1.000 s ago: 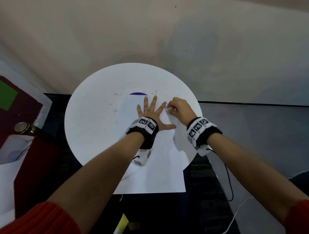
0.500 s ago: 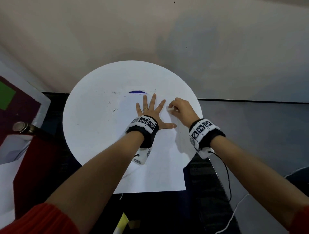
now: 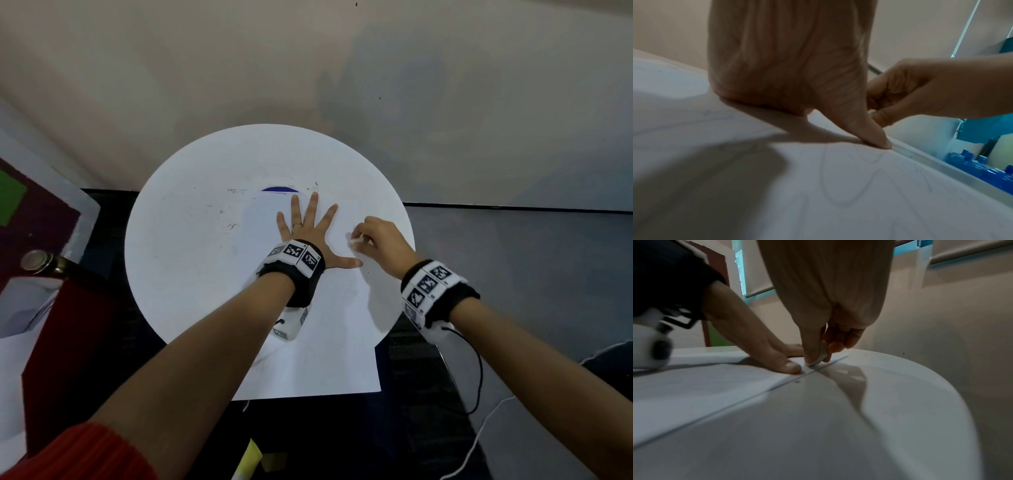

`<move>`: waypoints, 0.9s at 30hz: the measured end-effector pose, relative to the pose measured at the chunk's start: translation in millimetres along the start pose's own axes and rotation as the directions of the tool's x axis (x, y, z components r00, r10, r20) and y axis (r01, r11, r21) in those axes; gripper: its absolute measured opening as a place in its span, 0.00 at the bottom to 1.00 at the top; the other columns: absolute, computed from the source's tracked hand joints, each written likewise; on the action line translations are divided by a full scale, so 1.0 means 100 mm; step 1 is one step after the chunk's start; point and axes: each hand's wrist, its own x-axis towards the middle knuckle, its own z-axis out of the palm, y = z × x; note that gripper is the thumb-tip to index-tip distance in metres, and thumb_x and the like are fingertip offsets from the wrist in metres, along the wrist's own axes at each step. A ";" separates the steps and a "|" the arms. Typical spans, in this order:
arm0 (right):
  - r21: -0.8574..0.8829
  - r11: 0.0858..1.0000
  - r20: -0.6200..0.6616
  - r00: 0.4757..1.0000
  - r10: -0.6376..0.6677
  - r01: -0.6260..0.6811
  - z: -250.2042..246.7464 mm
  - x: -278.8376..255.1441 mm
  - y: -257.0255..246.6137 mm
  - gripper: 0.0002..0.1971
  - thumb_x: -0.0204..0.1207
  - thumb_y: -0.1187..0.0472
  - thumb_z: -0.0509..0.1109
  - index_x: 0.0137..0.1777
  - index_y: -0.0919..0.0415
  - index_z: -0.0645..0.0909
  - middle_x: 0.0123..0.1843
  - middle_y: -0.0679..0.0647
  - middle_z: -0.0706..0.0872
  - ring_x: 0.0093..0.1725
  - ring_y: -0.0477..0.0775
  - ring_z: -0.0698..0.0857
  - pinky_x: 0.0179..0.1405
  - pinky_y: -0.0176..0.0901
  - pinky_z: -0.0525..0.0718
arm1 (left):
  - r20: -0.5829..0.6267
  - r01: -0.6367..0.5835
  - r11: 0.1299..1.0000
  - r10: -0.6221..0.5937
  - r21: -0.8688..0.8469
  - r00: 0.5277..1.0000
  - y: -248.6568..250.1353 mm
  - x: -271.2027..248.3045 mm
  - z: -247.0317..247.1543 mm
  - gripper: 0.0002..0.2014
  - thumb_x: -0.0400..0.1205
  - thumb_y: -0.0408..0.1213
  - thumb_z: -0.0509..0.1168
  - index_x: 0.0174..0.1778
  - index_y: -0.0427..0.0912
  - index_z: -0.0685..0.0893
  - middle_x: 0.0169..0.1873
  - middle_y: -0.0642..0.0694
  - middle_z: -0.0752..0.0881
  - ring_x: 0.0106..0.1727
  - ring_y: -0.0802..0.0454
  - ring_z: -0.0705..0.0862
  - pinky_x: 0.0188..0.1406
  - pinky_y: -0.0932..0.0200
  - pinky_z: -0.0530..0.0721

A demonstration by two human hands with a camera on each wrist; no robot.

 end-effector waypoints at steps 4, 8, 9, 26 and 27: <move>0.060 0.996 -0.078 0.995 0.069 -0.065 -0.03 0.25 -0.01 0.04 0.74 0.66 0.70 0.43 0.67 0.85 0.37 0.52 0.77 0.39 0.52 0.77 0.37 0.35 0.69 | 0.008 0.001 1.000 -0.001 -0.003 1.000 0.00 0.00 0.00 0.62 0.60 0.83 0.59 0.82 0.62 0.34 0.81 0.50 0.26 0.80 0.38 0.24 0.73 0.29 0.29; 0.046 0.998 -0.052 0.998 0.042 -0.039 0.06 0.03 -0.02 0.03 0.76 0.66 0.69 0.44 0.66 0.83 0.39 0.53 0.78 0.38 0.49 0.76 0.37 0.30 0.69 | -0.007 0.005 1.000 -0.005 -0.008 1.000 0.00 0.00 0.00 0.62 0.60 0.82 0.59 0.83 0.60 0.35 0.81 0.50 0.27 0.80 0.38 0.25 0.74 0.29 0.30; 0.043 0.999 -0.035 0.999 0.031 -0.030 0.05 0.01 -0.03 0.03 0.75 0.66 0.69 0.43 0.66 0.83 0.38 0.52 0.78 0.38 0.49 0.76 0.36 0.29 0.69 | -0.006 0.006 1.000 -0.007 -0.005 1.000 0.01 0.00 0.00 0.63 0.60 0.82 0.59 0.83 0.60 0.35 0.81 0.50 0.27 0.80 0.38 0.25 0.74 0.29 0.30; 0.041 0.996 -0.117 0.989 0.089 -0.085 0.08 0.48 -0.16 0.05 0.75 0.67 0.68 0.45 0.68 0.84 0.39 0.56 0.77 0.40 0.54 0.77 0.41 0.40 0.70 | 0.021 0.001 1.000 -0.001 -0.005 1.000 0.00 0.00 -0.01 0.64 0.59 0.83 0.60 0.82 0.60 0.32 0.80 0.50 0.25 0.79 0.38 0.23 0.72 0.29 0.28; 0.043 0.997 -0.125 0.989 0.076 -0.071 0.11 0.39 -0.17 0.04 0.75 0.68 0.68 0.45 0.67 0.83 0.39 0.56 0.77 0.40 0.53 0.77 0.41 0.40 0.70 | 0.019 0.000 1.000 0.001 -0.008 1.000 0.00 0.00 0.00 0.64 0.59 0.83 0.60 0.82 0.60 0.33 0.80 0.50 0.25 0.79 0.38 0.23 0.72 0.29 0.28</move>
